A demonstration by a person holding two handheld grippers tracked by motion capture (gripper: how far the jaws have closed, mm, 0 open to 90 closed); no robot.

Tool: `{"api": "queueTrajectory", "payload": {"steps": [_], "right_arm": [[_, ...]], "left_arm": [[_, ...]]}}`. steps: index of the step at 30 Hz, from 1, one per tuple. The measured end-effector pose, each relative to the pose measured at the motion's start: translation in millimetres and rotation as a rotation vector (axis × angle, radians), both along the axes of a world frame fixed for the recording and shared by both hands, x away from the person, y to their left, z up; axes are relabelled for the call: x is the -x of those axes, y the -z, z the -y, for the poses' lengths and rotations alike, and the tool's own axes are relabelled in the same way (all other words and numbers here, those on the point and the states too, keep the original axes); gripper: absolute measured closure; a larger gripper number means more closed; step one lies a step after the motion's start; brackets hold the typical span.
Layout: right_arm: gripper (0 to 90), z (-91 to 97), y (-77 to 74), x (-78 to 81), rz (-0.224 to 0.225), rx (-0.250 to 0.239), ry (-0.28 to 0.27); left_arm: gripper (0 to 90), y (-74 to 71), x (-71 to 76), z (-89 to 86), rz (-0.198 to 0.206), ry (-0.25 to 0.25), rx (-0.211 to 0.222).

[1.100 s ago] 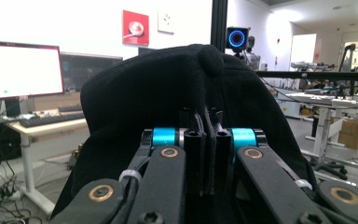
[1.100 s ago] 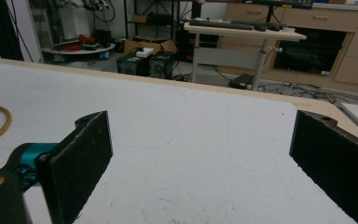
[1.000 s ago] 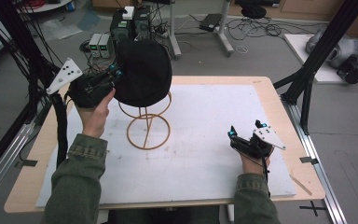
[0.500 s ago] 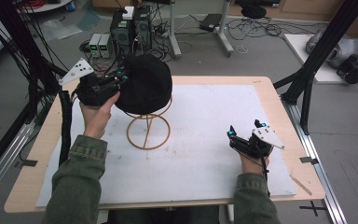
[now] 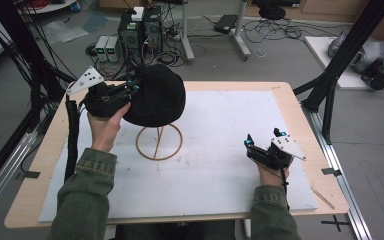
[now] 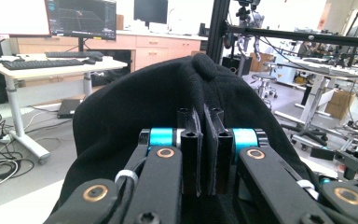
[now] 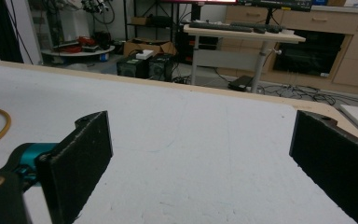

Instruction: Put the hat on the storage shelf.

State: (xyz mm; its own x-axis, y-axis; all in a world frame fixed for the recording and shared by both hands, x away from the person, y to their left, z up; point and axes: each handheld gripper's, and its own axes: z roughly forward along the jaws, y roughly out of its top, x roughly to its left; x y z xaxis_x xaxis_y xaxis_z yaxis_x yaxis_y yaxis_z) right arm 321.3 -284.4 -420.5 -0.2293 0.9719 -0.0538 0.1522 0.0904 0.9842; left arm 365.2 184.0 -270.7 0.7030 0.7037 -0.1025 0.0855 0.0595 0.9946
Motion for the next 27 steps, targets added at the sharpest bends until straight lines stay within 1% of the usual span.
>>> {"api": "queueTrajectory", "payload": {"steps": [2,5,6,7,9,10,12,13,14,15,17,19,20,21,22,23,25,26,27], "right_arm": [[4.8,0.0,-0.1,0.1,-0.001,-0.001,-0.001],[4.8,-0.1,-0.2,0.1,0.004,0.002,-0.002],[4.8,-0.6,-0.6,1.0,0.005,-0.003,-0.001],[4.8,-0.6,-0.6,1.0,0.005,-0.003,-0.001],[4.8,-0.4,-0.6,1.0,0.005,-0.003,-0.002],[4.8,-0.4,-0.5,1.0,0.003,-0.004,-0.001],[4.8,-0.7,-0.7,1.4,0.004,-0.010,-0.003],[4.8,-0.5,-1.5,2.1,0.017,-0.011,-0.004],[4.8,-0.5,-1.5,2.1,0.017,-0.011,-0.004],[4.8,-0.5,-2.4,3.0,0.022,-0.023,-0.004],[4.8,-0.4,-3.1,3.7,0.030,-0.025,0.003],[4.8,-1.1,-3.6,4.9,0.032,-0.031,0.010],[4.8,-0.5,-3.8,4.7,0.042,-0.023,0.012],[4.8,-0.5,-3.8,4.7,0.042,-0.023,0.012],[4.8,-0.7,-4.1,5.4,0.041,-0.027,0.013],[4.8,-0.8,-4.2,5.5,0.041,-0.029,0.013],[4.8,-1.9,-4.2,5.7,0.037,-0.031,0.016],[4.8,-1.9,-4.2,5.7,0.037,-0.031,0.016],[4.8,-2.1,-4.2,5.7,0.038,-0.028,0.014]], "left_arm": [[85.7,0.8,-0.3,0.6,-0.003,0.003,0.013],[84.1,1.4,-1.1,0.0,-0.007,0.003,0.016],[75.4,1.6,-1.3,-0.5,-0.004,0.002,0.017],[75.4,1.6,-1.1,-1.1,-0.001,-0.001,0.020],[71.1,1.7,-0.7,-4.0,0.015,0.014,0.046],[67.8,1.7,-0.8,-5.4,0.015,0.013,0.051],[55.9,2.1,-0.4,-7.8,0.018,-0.006,0.063],[46.3,2.3,-0.2,-9.4,0.019,-0.008,0.070],[46.3,2.5,-0.1,-10.5,0.023,-0.010,0.077],[38.8,2.9,0.4,-12.3,0.032,-0.012,0.086],[33.2,3.6,1.8,-16.1,0.049,-0.014,0.101],[27.4,4.2,4.6,-19.0,0.074,-0.033,0.105],[25.3,4.4,6.2,-20.7,0.085,-0.050,0.100],[25.3,4.6,8.3,-22.7,0.092,-0.066,0.097],[22.6,4.8,9.6,-24.3,0.097,-0.072,0.096],[21.3,5.0,12.2,-26.5,0.103,-0.097,0.092],[18.0,6.0,16.2,-31.0,0.121,-0.117,0.089],[18.0,6.9,19.3,-34.0,0.129,-0.143,0.091],[16.4,8.0,22.0,-37.5,0.136,-0.157,0.090]]}}
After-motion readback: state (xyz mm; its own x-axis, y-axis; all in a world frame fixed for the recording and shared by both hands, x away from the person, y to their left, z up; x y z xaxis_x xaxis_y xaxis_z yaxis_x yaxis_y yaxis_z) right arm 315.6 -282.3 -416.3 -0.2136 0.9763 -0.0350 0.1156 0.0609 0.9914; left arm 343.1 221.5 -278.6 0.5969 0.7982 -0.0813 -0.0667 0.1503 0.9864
